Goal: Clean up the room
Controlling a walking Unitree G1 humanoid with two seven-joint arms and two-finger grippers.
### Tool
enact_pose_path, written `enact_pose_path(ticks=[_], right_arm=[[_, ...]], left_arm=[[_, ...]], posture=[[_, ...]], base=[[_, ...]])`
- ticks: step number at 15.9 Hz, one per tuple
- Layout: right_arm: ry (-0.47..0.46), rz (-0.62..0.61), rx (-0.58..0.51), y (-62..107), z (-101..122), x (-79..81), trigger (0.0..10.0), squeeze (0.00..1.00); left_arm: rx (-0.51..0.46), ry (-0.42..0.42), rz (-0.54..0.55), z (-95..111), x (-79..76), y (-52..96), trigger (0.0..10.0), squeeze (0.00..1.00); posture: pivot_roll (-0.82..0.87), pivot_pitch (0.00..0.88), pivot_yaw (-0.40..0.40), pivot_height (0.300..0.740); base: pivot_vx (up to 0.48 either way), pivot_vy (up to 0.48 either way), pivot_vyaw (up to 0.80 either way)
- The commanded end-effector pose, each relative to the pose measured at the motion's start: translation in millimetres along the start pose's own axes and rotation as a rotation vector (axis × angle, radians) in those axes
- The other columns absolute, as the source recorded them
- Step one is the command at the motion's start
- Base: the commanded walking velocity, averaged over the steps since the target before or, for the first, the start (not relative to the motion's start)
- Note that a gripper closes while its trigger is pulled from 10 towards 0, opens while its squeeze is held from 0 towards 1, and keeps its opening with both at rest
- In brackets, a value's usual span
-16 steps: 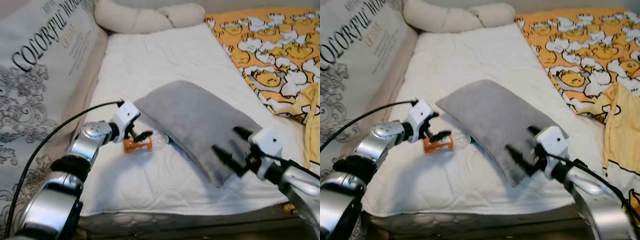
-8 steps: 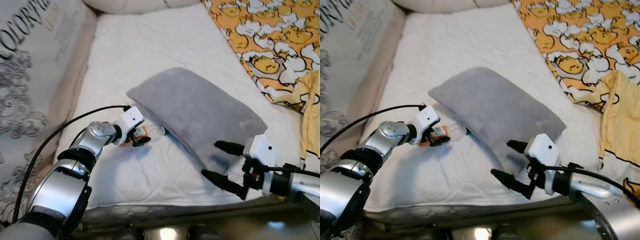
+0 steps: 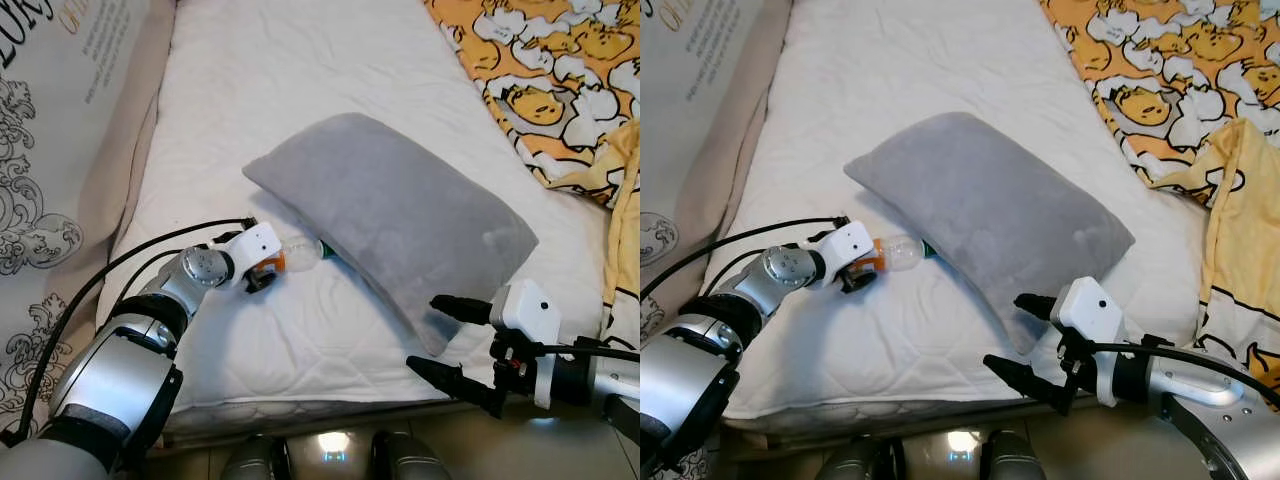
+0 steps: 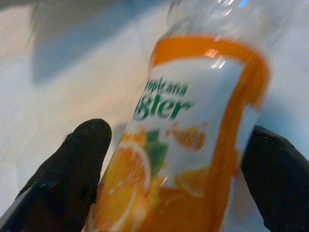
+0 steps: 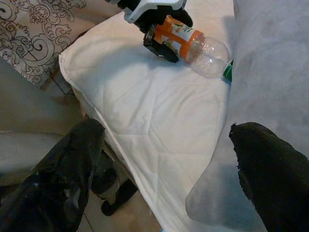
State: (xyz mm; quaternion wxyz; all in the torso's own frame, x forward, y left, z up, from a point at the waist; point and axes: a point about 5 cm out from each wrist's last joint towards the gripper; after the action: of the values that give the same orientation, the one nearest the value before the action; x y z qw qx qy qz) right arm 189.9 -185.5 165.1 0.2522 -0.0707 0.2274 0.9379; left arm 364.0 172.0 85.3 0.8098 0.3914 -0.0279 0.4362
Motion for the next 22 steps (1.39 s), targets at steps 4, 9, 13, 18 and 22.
enact_pose_path(ticks=[4,9,13,18,22], right_arm=[[0.001,0.039,0.005,1.1,3,6.0,10.0,0.0],[-0.001,0.04,0.005,-2.0,2,7.4,10.0,0.0],[-0.001,0.035,0.004,-2.8,1,7.6,10.0,0.0],[-0.008,-0.005,-0.008,-6.0,-3,5.7,10.0,0.0],[-0.018,-0.064,-0.04,-10.0,-3,1.0,10.0,0.0]], left_arm=[[0.034,-0.002,0.024,-1,9.6,3.6,10.0,0.0],[0.046,-0.011,-0.008,-4,10.3,5.3,0.0,0.0],[0.055,-0.012,-0.006,-5,11.8,6.2,0.0,0.0],[0.049,0.048,0.001,-8,14.9,8.2,0.0,0.0],[0.013,0.144,0.006,-13,20.8,13.0,0.0,0.0]], posture=[[-0.26,0.236,0.058,0.74],[-0.25,0.226,0.068,0.74],[-0.24,0.212,0.073,0.74],[-0.22,0.162,0.1,0.74],[-0.2,0.122,0.126,0.74]], base=[[0.0,0.0,0.0],[0.0,0.0,0.0],[0.0,0.0,0.0],[0.0,0.0,0.0],[0.0,0.0,0.0]])
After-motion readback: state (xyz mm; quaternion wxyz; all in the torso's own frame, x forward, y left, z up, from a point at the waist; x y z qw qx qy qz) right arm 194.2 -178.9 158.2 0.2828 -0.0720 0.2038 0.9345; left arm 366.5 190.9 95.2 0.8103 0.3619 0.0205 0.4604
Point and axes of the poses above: a point about 5 cm out from each wrist's last joint towards the gripper, its own y axis pointing back from the gripper into the wrist, its own z axis along the axis of the wrist's last joint, x = y × z, and after that the axes turned 13 degrees about y, right-handed
